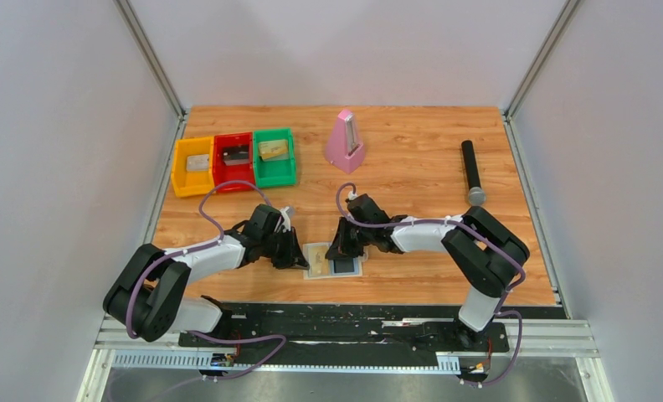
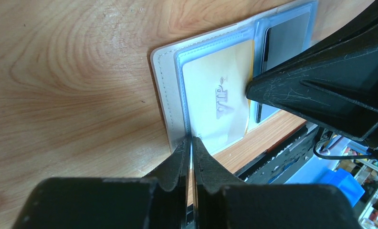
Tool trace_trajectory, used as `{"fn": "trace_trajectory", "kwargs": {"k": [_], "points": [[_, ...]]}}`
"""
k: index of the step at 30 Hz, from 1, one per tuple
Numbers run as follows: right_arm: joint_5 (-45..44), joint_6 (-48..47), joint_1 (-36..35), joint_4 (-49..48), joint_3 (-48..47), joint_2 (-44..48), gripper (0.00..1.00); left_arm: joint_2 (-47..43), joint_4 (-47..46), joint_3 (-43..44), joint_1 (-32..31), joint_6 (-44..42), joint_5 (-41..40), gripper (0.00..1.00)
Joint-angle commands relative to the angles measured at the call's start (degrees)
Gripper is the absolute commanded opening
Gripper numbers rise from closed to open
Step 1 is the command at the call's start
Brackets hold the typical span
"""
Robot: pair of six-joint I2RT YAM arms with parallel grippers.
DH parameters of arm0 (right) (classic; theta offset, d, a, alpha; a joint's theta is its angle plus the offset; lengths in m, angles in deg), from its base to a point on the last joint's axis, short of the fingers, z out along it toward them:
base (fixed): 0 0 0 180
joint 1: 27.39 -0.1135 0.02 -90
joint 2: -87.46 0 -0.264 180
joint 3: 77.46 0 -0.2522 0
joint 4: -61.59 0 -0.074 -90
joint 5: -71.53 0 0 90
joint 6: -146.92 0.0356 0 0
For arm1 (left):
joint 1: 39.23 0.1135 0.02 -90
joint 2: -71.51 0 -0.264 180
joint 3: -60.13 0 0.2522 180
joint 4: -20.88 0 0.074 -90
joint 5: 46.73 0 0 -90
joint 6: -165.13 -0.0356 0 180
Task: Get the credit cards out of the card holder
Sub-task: Remove the credit card from the card holder.
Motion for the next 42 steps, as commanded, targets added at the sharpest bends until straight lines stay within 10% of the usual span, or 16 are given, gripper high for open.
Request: {"fn": "trace_trajectory", "kwargs": {"k": [1,42], "points": [[1.81,-0.44,-0.20,-4.26,1.32,1.09,0.00,0.92,1.02,-0.38,-0.17,-2.15,-1.62,0.12],[16.18,-8.67,4.66,-10.39,8.57,6.49,0.00,4.16,2.36,-0.61,-0.21,-2.04,-3.45,0.14]]}}
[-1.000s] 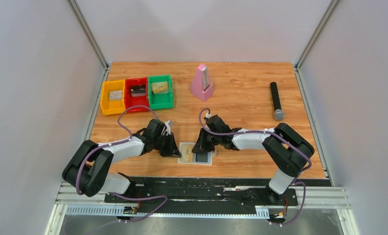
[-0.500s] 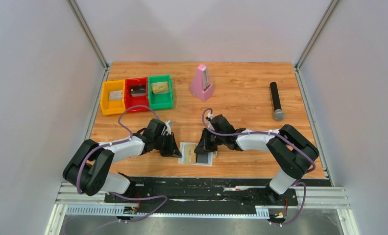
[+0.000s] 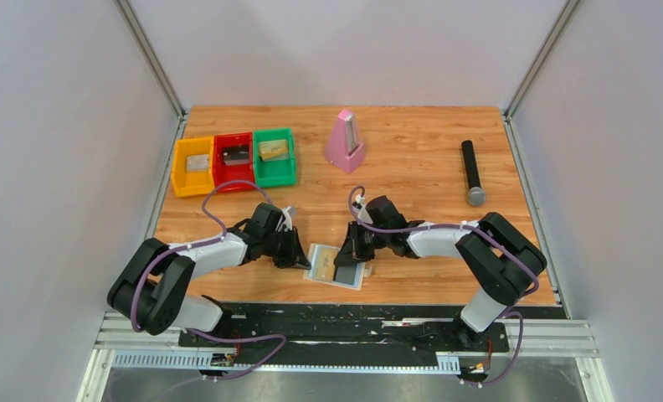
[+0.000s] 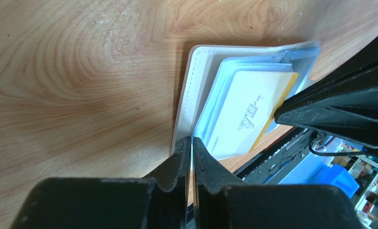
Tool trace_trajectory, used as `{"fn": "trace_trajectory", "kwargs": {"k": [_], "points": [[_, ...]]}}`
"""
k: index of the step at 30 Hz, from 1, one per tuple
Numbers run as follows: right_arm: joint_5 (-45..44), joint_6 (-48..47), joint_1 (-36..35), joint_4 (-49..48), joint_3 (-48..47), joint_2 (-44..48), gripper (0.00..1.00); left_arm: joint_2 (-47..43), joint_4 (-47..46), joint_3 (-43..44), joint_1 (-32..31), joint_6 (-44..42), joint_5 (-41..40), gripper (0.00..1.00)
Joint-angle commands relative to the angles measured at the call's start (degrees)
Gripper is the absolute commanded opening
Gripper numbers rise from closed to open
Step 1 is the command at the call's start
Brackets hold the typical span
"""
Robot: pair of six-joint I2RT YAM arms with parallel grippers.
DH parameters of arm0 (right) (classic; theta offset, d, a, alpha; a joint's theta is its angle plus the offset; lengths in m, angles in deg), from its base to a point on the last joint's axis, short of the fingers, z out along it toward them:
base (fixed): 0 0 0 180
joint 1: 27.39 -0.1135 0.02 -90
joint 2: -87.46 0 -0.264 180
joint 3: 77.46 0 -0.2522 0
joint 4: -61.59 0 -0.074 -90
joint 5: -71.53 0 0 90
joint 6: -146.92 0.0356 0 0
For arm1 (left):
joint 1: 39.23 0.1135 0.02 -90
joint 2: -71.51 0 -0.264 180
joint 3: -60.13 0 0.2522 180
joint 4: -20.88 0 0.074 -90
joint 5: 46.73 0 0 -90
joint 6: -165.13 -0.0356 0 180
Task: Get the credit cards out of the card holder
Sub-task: Remove the credit card from the card holder.
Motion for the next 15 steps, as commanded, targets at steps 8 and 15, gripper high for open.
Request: {"fn": "trace_trajectory", "kwargs": {"k": [8,15], "points": [[2.37,-1.38,0.10,-1.30,-1.06,1.02,0.00,2.01,2.75,-1.49,-0.32,-1.66,-4.71,0.14],[-4.59,4.81,-0.99,-0.72,-0.54,2.44,0.14,1.20,1.31,-2.54,-0.36,0.35,-2.71,0.15]]}}
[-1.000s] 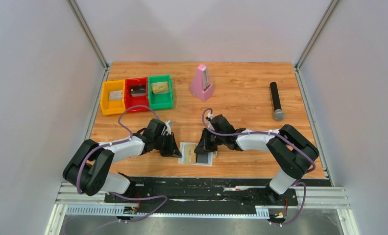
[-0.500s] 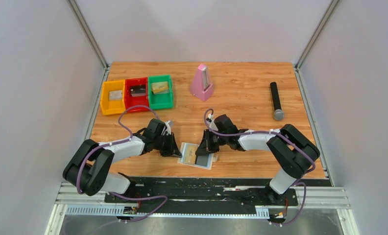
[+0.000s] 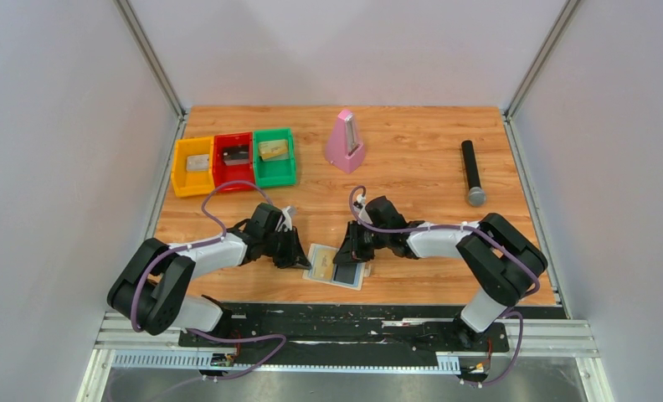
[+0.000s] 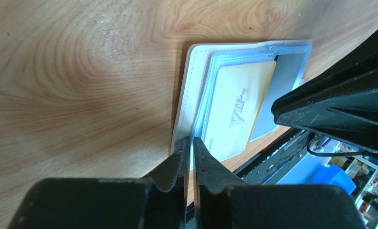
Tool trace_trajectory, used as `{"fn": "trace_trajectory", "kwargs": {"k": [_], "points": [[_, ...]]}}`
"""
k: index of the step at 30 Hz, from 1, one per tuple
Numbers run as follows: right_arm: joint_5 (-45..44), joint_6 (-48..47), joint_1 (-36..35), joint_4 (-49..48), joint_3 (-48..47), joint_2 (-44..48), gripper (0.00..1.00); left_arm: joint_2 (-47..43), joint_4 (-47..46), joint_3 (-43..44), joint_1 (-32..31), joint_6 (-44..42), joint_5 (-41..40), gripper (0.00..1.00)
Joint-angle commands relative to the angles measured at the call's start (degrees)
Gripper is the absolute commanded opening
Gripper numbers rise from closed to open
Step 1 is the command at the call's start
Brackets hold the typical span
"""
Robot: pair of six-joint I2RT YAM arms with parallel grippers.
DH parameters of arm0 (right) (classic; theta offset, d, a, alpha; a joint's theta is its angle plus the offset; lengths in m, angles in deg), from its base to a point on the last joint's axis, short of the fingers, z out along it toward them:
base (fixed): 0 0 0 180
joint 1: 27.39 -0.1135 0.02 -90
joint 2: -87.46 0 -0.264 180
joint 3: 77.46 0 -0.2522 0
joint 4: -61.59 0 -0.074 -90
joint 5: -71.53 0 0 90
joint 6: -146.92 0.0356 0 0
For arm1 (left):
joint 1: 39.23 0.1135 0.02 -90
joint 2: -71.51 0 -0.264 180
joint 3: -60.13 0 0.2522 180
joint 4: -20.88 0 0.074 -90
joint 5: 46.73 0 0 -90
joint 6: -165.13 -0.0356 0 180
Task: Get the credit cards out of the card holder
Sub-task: Remove the credit card from the card holder.
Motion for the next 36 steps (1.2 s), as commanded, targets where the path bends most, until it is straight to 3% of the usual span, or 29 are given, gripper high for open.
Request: {"fn": "trace_trajectory", "kwargs": {"k": [1,30,33,36], "points": [[-5.26,4.45,-0.78,-0.44,-0.44,2.33,0.15,0.76,1.50,-2.67,-0.32,0.19,-2.76,0.15],[-9.47,7.94,-3.66,-2.05,-0.40,-2.04,0.23,-0.38,1.12,-3.95,-0.37,0.90,-2.46,0.16],[-9.47,8.08,-3.71,-3.19,0.09,-2.16,0.20,-0.41,1.15,-4.09,-0.37,0.97,-2.52,0.15],[-9.15,7.58,-3.72,-4.58,0.77,-1.80,0.09,-0.30,1.14,-4.38,-0.37,0.83,-2.91,0.15]]}}
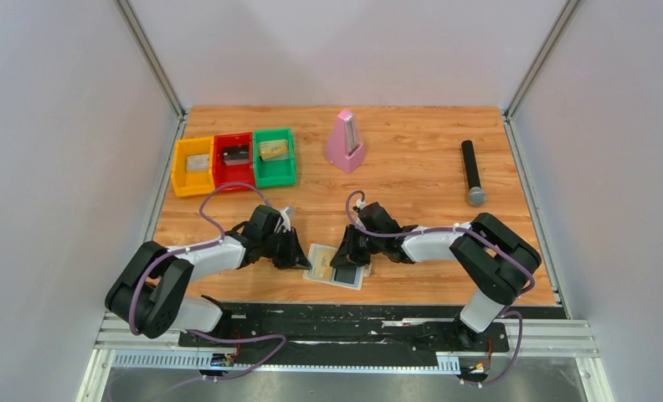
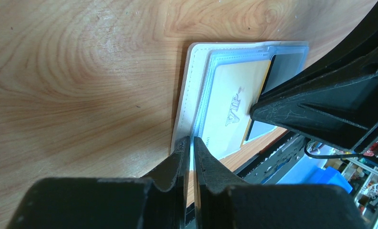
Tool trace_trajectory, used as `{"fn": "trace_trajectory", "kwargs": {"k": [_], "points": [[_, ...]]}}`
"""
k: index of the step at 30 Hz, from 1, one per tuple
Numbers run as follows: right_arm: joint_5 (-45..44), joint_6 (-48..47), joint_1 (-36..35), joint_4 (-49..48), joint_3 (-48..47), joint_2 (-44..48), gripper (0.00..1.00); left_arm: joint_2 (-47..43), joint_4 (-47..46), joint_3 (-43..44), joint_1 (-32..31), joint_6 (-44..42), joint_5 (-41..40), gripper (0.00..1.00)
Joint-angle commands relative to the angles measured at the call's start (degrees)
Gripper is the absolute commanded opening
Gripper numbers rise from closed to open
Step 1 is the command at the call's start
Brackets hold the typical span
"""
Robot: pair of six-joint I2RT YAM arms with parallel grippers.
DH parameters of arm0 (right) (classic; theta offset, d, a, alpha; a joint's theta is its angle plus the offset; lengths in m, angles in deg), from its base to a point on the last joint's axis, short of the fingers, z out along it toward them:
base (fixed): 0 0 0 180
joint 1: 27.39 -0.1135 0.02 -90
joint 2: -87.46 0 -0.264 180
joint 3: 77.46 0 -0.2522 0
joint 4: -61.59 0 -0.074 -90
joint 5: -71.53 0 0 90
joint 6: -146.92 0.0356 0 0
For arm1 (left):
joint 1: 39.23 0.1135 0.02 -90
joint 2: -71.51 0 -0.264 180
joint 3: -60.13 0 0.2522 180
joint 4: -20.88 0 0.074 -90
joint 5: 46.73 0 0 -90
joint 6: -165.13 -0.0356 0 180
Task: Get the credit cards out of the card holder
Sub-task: Remove the credit card from the card holder.
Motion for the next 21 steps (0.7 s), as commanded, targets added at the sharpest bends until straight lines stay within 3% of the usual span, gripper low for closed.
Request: {"fn": "trace_trajectory", "kwargs": {"k": [1,3,11,21], "points": [[-0.76,-0.46,-0.31,-4.12,0.65,-0.22,0.04,1.00,3.54,-2.54,-0.41,-0.86,-3.08,0.15],[-0.12,-1.74,-0.36,-4.91,1.15,-0.03,0.00,1.09,3.83,-2.40,-0.42,-1.00,-3.54,0.15],[3.09,-5.63,0.41,-7.86,3.63,1.81,0.00,2.41,4.63,-1.93,-0.39,-1.70,-5.07,0.15],[6.71,-9.78,2.84,-4.68,5.76,6.50,0.00,3.77,5.92,-1.50,-0.42,-1.69,-5.98,0.15]]}}
